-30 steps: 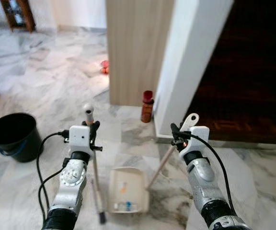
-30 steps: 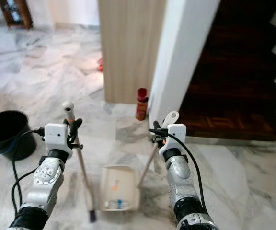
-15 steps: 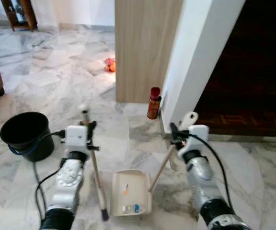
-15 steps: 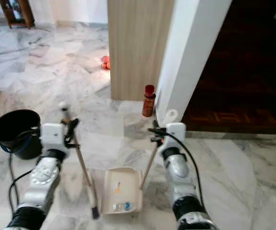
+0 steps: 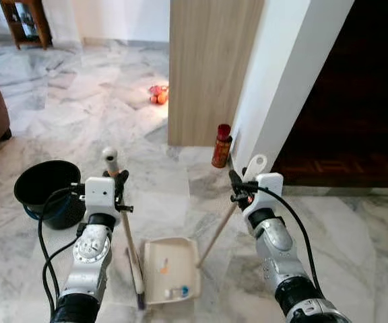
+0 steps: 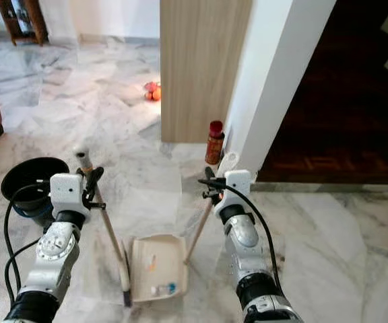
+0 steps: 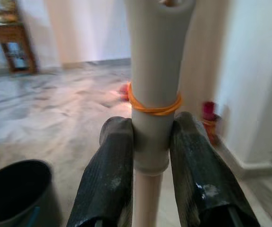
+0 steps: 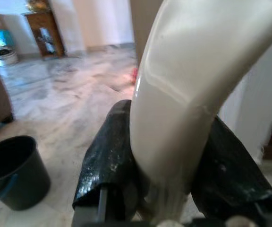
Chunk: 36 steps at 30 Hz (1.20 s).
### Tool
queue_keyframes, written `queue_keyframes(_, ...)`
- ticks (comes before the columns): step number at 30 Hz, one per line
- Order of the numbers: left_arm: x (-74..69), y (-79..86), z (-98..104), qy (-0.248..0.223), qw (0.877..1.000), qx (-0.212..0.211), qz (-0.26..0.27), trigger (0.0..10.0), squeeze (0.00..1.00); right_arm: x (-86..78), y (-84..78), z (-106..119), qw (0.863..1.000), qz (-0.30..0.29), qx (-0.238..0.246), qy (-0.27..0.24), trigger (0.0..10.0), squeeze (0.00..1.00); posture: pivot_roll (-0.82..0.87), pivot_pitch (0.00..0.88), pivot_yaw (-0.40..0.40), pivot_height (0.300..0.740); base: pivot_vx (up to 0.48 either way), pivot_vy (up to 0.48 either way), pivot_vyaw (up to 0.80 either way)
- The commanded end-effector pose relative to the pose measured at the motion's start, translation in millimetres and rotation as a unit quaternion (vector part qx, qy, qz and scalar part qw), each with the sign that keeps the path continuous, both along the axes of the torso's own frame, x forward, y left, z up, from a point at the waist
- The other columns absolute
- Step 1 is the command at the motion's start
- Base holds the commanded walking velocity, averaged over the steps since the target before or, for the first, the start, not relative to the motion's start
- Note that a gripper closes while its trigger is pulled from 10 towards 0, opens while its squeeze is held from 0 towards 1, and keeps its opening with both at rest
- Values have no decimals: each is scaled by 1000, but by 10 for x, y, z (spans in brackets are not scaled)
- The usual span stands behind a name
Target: Sweep floor
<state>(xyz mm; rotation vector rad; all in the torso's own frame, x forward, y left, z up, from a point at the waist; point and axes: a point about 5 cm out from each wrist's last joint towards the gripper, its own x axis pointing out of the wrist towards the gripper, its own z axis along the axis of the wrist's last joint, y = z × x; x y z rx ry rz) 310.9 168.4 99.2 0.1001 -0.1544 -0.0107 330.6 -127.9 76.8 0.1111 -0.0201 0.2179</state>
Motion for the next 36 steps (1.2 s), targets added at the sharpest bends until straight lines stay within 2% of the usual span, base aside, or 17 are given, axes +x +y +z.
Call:
queue_keyframes(1, 35, 21, 107, -21, 1000, 7, -1, 10000, 0, 61, -7, 152, 999, -4, 4, -34, 10000, 0, 45, 0, -66, 740, 0, 311, 525)
queue_keyframes(8, 35, 25, 109, -20, 1000, 8, -2, 10000, 0, 55, 3, 142, 999, -3, 5, -32, 10000, 0, 46, 0, -65, 740, 0, 314, 754)
queue_keyframes(36, 35, 32, 109, -17, 1000, 11, -1, 10000, 0, 53, 6, 136, 999, -2, 16, -29, 10000, 0, 51, 0, -66, 740, 0, 320, 0)
